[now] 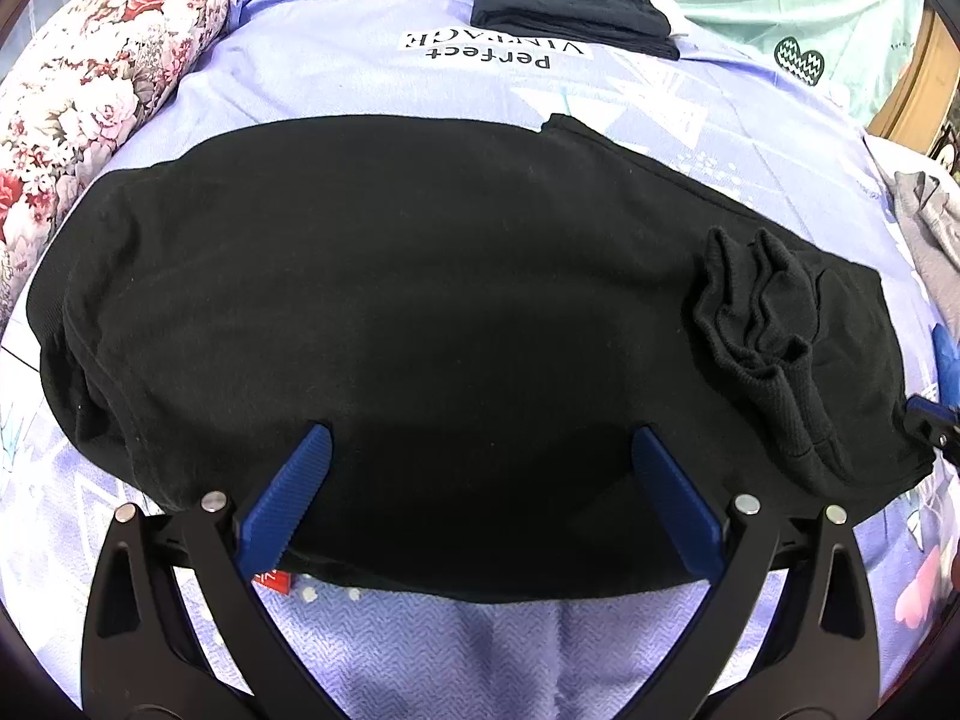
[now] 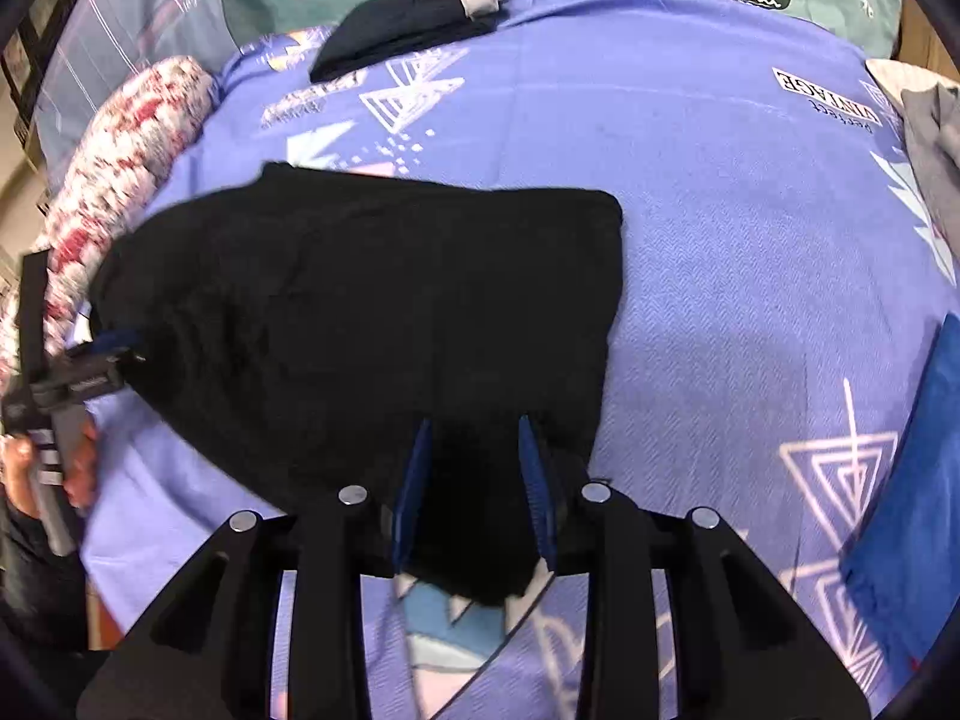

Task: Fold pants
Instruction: 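Smooth the folded pants with the right tool while the left tool holds them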

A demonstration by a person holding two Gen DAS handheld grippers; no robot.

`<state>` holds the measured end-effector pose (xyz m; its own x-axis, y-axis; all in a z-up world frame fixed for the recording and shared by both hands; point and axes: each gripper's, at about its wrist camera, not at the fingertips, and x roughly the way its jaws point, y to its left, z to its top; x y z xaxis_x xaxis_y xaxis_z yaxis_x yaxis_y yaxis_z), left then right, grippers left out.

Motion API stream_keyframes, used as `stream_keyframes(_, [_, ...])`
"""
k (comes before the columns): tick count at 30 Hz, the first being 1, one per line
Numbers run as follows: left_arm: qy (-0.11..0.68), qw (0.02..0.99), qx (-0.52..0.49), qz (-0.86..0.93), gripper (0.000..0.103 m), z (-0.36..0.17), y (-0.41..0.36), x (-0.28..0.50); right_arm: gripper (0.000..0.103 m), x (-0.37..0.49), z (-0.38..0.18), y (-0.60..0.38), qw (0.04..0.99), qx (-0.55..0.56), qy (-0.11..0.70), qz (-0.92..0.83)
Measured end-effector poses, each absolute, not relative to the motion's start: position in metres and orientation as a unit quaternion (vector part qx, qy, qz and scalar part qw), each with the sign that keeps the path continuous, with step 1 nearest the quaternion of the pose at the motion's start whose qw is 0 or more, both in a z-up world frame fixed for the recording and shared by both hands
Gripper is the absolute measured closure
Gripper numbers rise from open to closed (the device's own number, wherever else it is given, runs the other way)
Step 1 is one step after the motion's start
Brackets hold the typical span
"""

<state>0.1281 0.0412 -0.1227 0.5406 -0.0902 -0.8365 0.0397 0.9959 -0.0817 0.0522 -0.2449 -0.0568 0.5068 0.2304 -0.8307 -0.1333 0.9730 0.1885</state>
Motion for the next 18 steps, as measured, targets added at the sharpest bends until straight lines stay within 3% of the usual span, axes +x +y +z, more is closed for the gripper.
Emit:
stream_keyframes(3, [0.478, 0.877, -0.026, -0.037, 0.002, -0.123, 0.041, 0.128, 0.052, 0.043, -0.06, -0.236, 0.862, 0.031, 0.494, 0.108])
stream_keyframes(12, [0.478, 0.877, -0.026, -0.036, 0.002, -0.123, 0.04, 0.128, 0.049, 0.054, -0.049, -0.231, 0.875, 0.036, 0.472, 0.105])
stream_keyframes(15, [0.479, 0.877, -0.024, -0.035, 0.002, -0.123, 0.04, 0.128, 0.048, 0.073, -0.069, -0.232, 0.856, 0.038, 0.509, 0.084])
stream_keyframes(18, [0.479, 0.877, -0.025, -0.035, 0.002, -0.123, 0.04, 0.128, 0.038, 0.073, -0.071, -0.223, 0.861, 0.007, 0.5, 0.094])
